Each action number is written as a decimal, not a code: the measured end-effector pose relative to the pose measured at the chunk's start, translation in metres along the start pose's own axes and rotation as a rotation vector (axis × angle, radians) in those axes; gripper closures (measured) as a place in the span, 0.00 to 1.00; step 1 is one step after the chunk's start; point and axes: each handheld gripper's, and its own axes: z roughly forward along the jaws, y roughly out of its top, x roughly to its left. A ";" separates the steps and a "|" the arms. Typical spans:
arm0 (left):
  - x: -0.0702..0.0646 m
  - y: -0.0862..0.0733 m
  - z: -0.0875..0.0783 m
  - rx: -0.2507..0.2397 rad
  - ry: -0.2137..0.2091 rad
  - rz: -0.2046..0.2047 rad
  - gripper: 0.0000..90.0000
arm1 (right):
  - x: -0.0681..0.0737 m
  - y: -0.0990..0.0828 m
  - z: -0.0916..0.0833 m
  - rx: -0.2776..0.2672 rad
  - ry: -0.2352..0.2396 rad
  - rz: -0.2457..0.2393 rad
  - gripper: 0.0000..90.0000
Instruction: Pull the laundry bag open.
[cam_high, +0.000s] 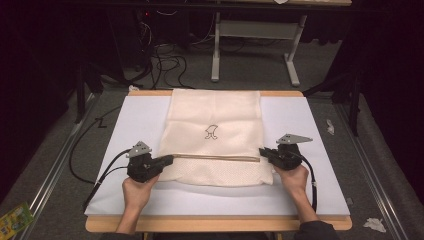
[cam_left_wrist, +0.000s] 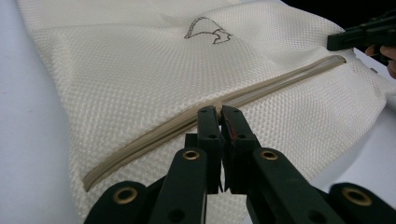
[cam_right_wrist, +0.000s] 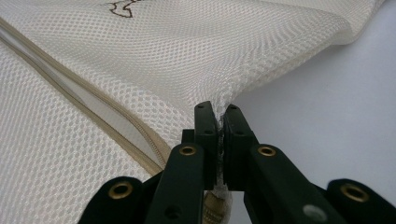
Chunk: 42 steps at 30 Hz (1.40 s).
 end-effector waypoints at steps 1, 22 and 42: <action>0.000 0.000 0.000 0.000 0.000 0.000 0.97 | 0.000 0.000 0.000 0.000 0.000 0.003 0.97; 0.013 0.005 -0.024 -0.020 0.057 -0.017 0.97 | 0.000 0.001 -0.001 0.018 0.001 -0.019 0.97; 0.026 0.002 -0.034 -0.018 0.123 -0.020 0.97 | -0.001 0.004 -0.004 0.024 -0.006 -0.025 0.97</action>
